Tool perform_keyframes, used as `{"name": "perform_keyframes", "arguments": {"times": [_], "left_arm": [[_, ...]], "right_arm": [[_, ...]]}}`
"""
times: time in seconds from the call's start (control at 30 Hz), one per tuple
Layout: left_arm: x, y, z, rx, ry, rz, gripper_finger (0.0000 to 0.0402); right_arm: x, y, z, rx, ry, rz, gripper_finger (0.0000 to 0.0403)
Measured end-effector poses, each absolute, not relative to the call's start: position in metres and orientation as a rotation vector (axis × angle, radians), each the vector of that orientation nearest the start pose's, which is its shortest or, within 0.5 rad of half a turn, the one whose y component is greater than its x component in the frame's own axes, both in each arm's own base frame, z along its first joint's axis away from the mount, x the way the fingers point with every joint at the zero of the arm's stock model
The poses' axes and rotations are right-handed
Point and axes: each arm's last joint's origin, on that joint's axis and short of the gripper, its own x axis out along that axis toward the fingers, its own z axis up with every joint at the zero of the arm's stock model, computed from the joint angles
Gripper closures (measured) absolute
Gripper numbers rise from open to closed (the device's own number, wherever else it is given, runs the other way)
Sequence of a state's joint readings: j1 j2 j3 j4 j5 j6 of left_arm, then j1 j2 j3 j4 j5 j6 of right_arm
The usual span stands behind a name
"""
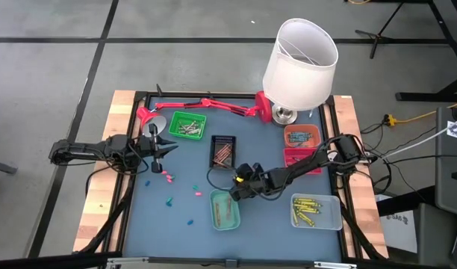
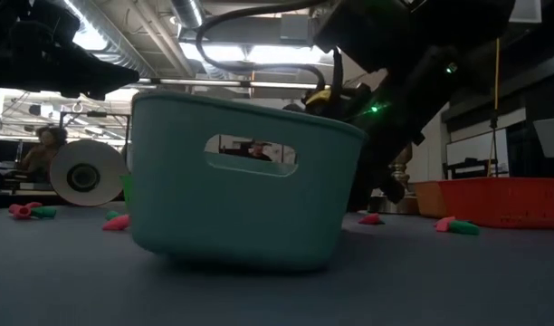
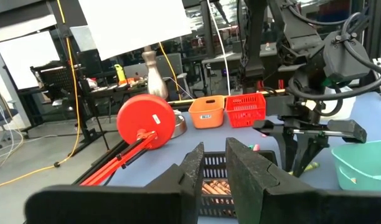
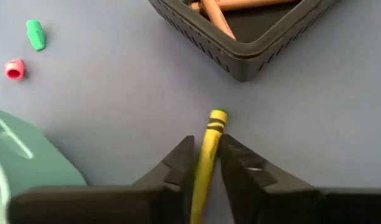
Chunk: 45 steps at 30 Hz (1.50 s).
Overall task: Sort crayons
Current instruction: Put the green crayon into the transparent bin
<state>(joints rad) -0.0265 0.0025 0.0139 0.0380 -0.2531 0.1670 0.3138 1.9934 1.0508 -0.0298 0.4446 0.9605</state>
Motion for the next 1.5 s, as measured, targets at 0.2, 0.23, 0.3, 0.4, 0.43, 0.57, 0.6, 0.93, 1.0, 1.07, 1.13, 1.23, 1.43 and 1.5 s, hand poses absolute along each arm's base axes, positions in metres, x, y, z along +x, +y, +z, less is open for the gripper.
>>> {"name": "perform_keyframes", "arguments": {"times": [0.2, 0.23, 0.3, 0.4, 0.43, 0.57, 0.6, 0.93, 1.0, 1.07, 1.13, 1.23, 1.43, 1.5], "left_arm": [[0.096, 0.005, 0.172, 0.159, -0.029, 0.23, 0.0349], [0.096, 0.005, 0.172, 0.159, -0.03, 0.23, 0.0349], [0.096, 0.005, 0.172, 0.159, -0.03, 0.23, 0.0349], [0.096, 0.005, 0.172, 0.159, -0.03, 0.23, 0.0349], [0.096, 0.005, 0.172, 0.159, -0.029, 0.23, 0.0349], [0.096, 0.005, 0.172, 0.159, -0.03, 0.23, 0.0349], [0.096, 0.005, 0.172, 0.159, -0.03, 0.23, 0.0349], [0.096, 0.005, 0.172, 0.159, -0.03, 0.23, 0.0349], [0.096, 0.005, 0.172, 0.159, -0.03, 0.23, 0.0349], [0.096, 0.005, 0.172, 0.159, -0.03, 0.23, 0.0349], [0.096, 0.005, 0.172, 0.159, -0.03, 0.23, 0.0349], [0.096, 0.005, 0.172, 0.159, -0.029, 0.23, 0.0349], [0.096, 0.005, 0.172, 0.159, -0.03, 0.23, 0.0349], [0.096, 0.005, 0.172, 0.159, -0.029, 0.23, 0.0349]], "right_arm": [[0.359, 0.103, 0.103, 0.485, 0.767, -0.51, 0.0385], [0.359, 0.103, 0.103, 0.485, 0.767, -0.51, 0.0391], [0.359, 0.103, 0.103, 0.484, 0.767, -0.508, 0.0395], [0.359, 0.103, 0.103, 0.486, 0.766, -0.506, 0.0387], [0.359, 0.104, 0.103, 0.487, 0.766, -0.505, 0.0381], [0.359, 0.104, 0.106, 0.495, 0.765, -0.496, 0.0369], [0.359, 0.104, 0.107, 0.496, 0.765, -0.493, 0.037], [0.351, 0.102, 0.124, 0.473, 0.805, -0.468, 0.039], [0.349, 0.102, 0.129, 0.471, 0.81, -0.47, 0.0386], [0.347, 0.101, 0.133, 0.471, 0.813, -0.47, 0.0384], [0.346, 0.101, 0.138, 0.476, 0.819, -0.461, 0.0384], [0.342, 0.101, 0.145, 0.491, 0.842, -0.431, 0.0386], [0.331, 0.101, 0.167, 0.477, 0.925, -0.299, 0.0387], [0.326, 0.101, 0.177, 0.482, 0.954, -0.24, 0.0387]]}}
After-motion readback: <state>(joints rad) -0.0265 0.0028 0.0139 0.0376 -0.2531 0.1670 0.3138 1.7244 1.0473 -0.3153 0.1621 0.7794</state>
